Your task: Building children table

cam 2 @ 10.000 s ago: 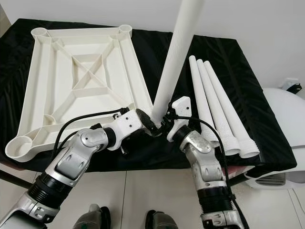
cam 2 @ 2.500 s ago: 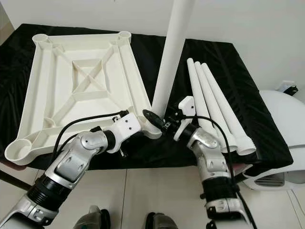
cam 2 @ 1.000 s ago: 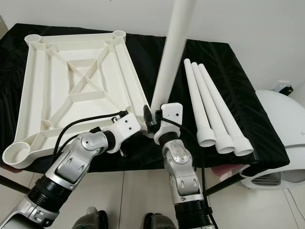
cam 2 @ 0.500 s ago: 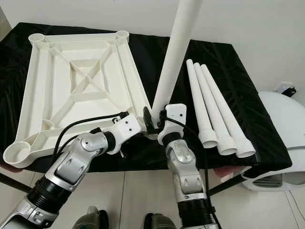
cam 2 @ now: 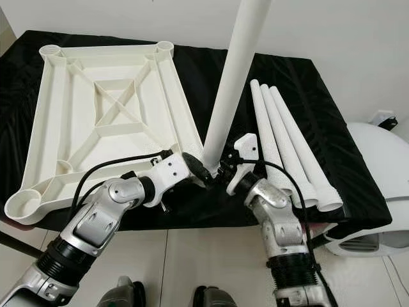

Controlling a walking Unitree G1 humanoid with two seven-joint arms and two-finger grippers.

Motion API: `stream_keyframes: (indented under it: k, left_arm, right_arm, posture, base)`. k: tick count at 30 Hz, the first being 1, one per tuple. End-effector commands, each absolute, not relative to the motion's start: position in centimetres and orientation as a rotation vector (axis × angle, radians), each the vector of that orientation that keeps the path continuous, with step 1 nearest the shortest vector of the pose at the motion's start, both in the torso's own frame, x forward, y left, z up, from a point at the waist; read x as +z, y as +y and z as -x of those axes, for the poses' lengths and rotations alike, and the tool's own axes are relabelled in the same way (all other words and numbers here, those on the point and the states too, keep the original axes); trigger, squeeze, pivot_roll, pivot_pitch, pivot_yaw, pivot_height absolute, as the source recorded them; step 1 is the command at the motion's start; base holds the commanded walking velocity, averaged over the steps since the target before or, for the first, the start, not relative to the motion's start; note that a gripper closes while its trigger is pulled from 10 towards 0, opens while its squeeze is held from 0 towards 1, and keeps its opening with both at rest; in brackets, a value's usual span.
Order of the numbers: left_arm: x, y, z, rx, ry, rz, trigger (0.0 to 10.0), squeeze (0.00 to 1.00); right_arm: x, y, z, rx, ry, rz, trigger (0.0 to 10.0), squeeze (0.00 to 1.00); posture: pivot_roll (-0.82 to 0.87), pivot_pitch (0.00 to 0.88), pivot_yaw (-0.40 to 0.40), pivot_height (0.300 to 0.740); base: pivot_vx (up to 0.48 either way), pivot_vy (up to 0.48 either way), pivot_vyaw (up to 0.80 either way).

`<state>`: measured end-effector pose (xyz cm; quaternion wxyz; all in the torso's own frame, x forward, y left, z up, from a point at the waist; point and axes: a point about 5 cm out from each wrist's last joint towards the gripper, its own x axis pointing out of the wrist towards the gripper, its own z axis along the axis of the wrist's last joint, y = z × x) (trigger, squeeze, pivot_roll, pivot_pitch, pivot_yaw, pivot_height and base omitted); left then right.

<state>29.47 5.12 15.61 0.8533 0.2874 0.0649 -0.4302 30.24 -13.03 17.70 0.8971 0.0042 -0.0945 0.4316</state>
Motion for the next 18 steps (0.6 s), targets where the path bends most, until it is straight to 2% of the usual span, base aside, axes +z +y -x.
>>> stream_keyframes:
  k: [1, 11, 18]
  left_arm:
    - [16.5, 4.7, -29.4, -0.899, 0.083, -0.614, 10.0, 0.00]
    - [16.4, 4.9, -29.2, -0.902, 0.092, -0.614, 10.0, 0.00]
    - [16.4, 4.9, -29.1, -0.906, 0.095, -0.613, 10.0, 0.00]
  right_arm:
    - [17.4, -14.2, -31.0, 0.928, -0.186, 0.002, 10.0, 0.00]
    - [17.2, -16.1, -33.1, 0.974, -0.161, 0.117, 10.0, 0.00]
    - [17.2, -16.5, -33.5, 1.027, -0.137, 0.152, 10.0, 0.00]
  posture:
    - [-0.05, 0.101, -0.062, 0.740]
    - [-0.03, 0.113, -0.051, 0.740]
    - [-0.04, 0.112, -0.048, 0.740]
  base:
    - [0.000, 0.000, 0.00]
    - [0.000, 0.000, 0.00]
    - [0.000, 0.000, 0.00]
